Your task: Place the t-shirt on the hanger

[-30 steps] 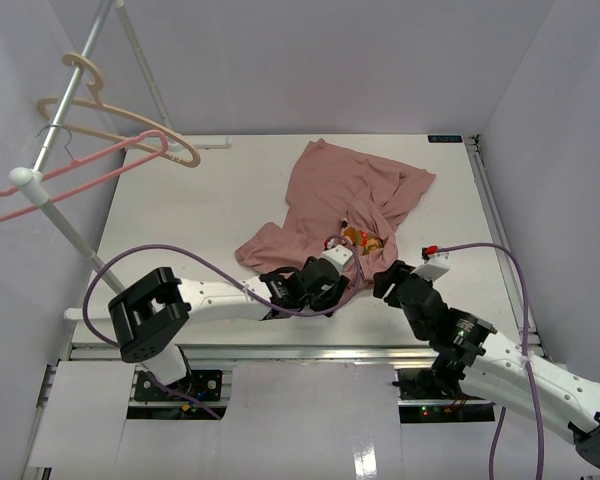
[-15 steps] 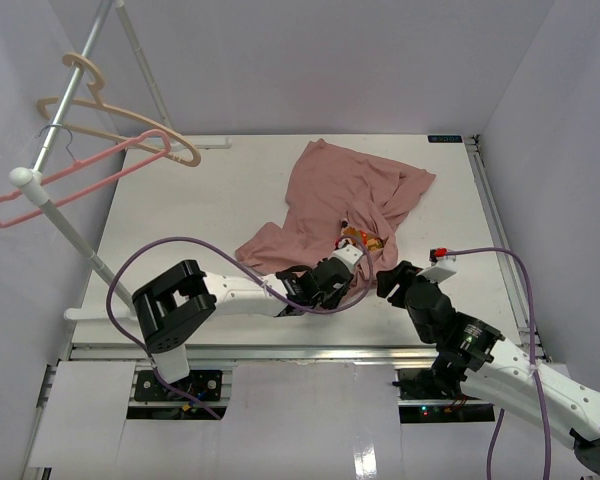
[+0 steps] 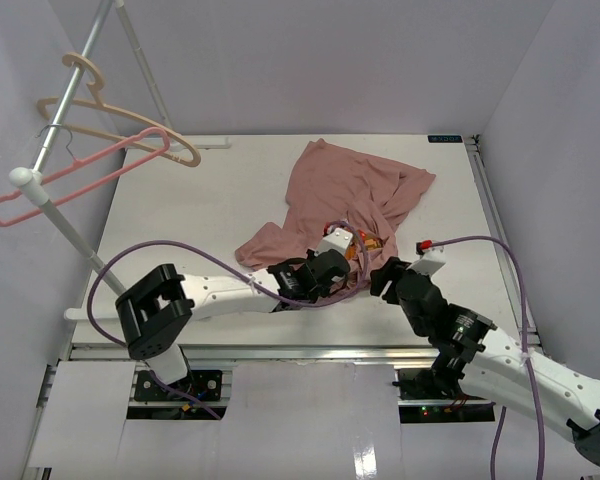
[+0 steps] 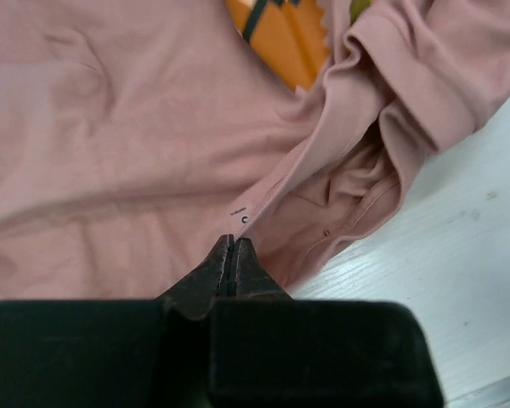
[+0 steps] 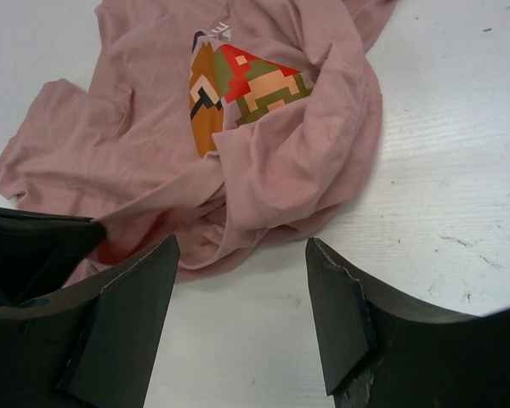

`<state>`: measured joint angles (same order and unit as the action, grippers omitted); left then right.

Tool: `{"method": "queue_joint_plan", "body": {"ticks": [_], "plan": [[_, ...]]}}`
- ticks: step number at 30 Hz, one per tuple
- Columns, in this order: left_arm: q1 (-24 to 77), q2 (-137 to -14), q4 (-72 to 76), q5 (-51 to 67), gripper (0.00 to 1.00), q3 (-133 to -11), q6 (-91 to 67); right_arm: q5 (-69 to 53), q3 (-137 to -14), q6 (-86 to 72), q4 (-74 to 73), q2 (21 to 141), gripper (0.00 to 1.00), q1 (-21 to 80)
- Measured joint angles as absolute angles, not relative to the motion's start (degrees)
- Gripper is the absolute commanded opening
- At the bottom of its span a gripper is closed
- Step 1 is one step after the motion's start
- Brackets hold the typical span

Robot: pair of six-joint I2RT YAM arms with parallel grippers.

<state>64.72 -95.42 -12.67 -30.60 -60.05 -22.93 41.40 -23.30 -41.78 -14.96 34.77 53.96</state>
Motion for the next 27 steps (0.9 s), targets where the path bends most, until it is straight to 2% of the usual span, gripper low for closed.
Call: {"method": "queue_joint_plan", "body": {"ticks": [6,12,20,27], "plan": [[64.03,-87.58,-13.82,-34.19,0.0,-58.27,-25.08,39.98,-25.39,-40.75,-9.74,44.76,0.66,53.95],[62.89,-84.65,-16.47,-37.17,0.0,-55.38,-26.46,39.69,-25.29,-43.69,-4.39,57.61,0.63,53.95],[61.46,-81.99,-14.88,-37.09,0.0,-50.67,-26.16,40.37,-21.99,-38.87,10.15,61.73,0.66,53.89],[60.66,-80.54,-11.83,-35.43,0.0,-47.68,-26.12,41.21,-27.33,-33.3,14.93,72.21,0.67,53.84]]}}
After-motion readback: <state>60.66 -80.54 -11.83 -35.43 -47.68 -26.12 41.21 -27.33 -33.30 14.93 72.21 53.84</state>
